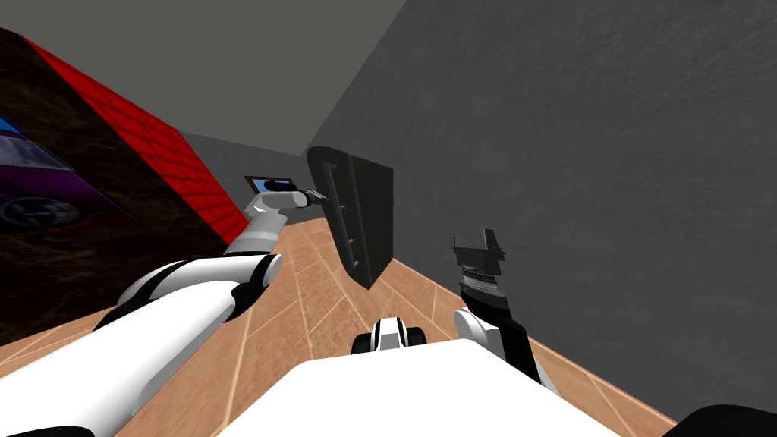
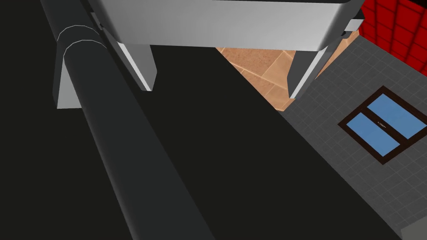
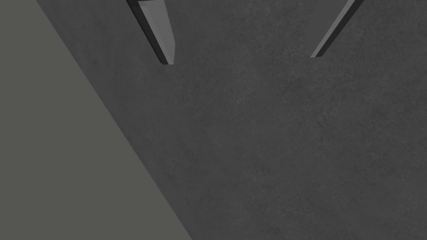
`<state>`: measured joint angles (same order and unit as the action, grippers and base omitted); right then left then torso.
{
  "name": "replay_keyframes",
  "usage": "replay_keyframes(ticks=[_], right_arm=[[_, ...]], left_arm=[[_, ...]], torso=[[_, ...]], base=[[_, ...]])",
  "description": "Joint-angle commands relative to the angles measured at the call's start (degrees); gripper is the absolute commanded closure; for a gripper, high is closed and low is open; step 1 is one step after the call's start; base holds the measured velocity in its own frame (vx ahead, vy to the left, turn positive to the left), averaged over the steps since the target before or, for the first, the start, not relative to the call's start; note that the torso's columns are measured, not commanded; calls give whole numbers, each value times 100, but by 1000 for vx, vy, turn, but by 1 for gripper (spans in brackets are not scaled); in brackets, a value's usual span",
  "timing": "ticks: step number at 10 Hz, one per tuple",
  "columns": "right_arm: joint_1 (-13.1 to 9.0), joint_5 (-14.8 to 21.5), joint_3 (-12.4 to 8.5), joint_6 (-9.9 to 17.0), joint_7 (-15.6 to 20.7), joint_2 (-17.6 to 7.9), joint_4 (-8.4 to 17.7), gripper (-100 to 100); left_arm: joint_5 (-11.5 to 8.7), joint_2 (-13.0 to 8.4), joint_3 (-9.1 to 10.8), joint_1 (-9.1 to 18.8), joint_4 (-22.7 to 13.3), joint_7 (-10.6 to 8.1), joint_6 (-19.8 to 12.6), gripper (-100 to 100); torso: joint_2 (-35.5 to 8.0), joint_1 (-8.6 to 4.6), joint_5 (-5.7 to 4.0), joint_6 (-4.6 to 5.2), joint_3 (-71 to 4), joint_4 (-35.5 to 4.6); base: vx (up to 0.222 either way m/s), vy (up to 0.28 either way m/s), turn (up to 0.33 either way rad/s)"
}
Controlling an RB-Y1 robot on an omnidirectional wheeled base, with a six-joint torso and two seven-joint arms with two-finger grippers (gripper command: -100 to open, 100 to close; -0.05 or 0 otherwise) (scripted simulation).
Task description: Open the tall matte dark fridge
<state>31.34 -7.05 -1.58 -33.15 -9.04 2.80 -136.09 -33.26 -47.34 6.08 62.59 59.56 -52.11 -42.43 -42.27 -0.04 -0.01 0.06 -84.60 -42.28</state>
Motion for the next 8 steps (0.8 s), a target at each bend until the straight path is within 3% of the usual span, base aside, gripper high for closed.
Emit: replay_keyframes(ticks=[1,4,8], right_arm=[[-1,0,1,0,0,1,0,0],[0,0,-2,0,0,-2,0,0],[-1,0,-2,1,0,-3,1,0]], left_arm=[[35,-32,-39,14,112,-20,-64,100],[-198,61,-123,21,280,45,-144,100],[-437,155,-201,27,432,116,-205,100]], torso=[[-19,-28,-8,-1,12,-4],[3,69,24,-11,1,2],[-6,12,2,-5,8,-3]], base=[[-46,-44,-12],[-50,218,-56],[-97,311,-59]])
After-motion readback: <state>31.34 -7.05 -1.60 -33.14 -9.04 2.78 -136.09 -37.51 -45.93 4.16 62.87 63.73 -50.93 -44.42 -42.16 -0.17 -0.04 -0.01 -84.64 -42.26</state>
